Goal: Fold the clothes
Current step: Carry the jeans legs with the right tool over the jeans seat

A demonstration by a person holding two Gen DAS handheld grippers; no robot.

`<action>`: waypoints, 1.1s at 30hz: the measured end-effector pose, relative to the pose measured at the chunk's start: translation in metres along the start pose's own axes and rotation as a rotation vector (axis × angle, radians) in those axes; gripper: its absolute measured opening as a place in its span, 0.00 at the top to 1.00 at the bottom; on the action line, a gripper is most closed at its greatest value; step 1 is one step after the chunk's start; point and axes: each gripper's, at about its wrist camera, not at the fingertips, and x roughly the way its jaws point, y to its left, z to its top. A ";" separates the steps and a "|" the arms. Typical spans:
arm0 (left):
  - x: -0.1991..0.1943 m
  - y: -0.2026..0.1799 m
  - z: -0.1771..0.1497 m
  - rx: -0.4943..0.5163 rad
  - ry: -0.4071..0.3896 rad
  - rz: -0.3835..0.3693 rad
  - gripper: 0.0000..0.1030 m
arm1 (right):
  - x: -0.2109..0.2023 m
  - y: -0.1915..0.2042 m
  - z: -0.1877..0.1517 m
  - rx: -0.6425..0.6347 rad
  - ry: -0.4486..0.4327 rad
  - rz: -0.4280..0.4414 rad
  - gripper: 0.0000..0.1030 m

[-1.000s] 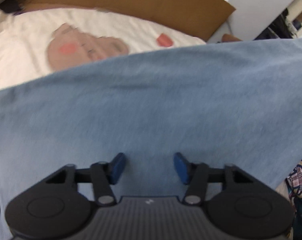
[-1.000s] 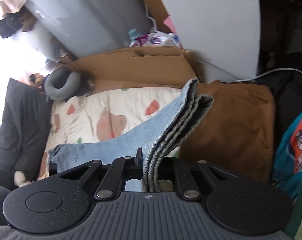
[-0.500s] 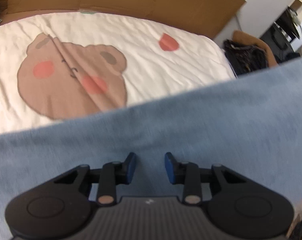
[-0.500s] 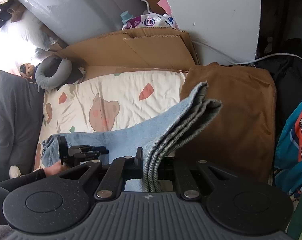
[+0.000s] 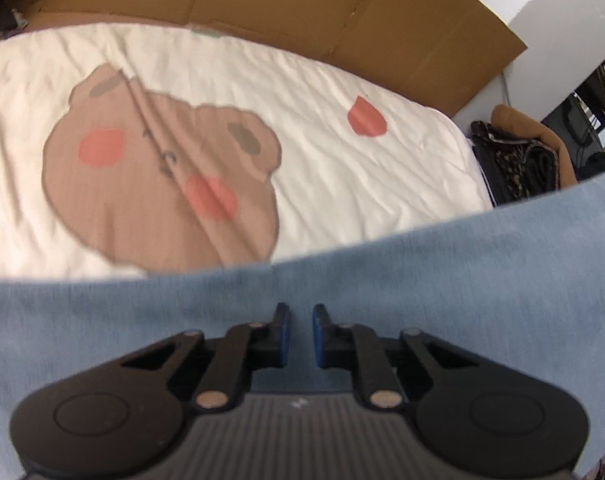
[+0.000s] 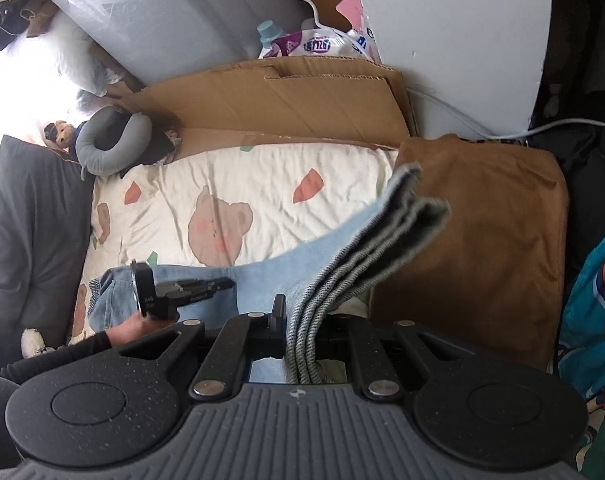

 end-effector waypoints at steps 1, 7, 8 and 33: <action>-0.002 -0.002 -0.006 0.011 0.012 0.006 0.90 | -0.001 0.001 0.001 -0.002 -0.001 -0.001 0.91; -0.020 -0.018 -0.050 0.005 0.052 -0.012 0.91 | -0.001 0.013 0.007 -0.017 -0.008 0.000 0.91; -0.024 -0.021 -0.058 -0.001 0.057 -0.019 0.91 | -0.001 0.015 0.008 -0.020 -0.009 0.001 0.91; -0.097 0.009 -0.124 -0.168 0.134 -0.054 0.71 | 0.006 0.175 0.058 -0.302 0.079 0.058 0.91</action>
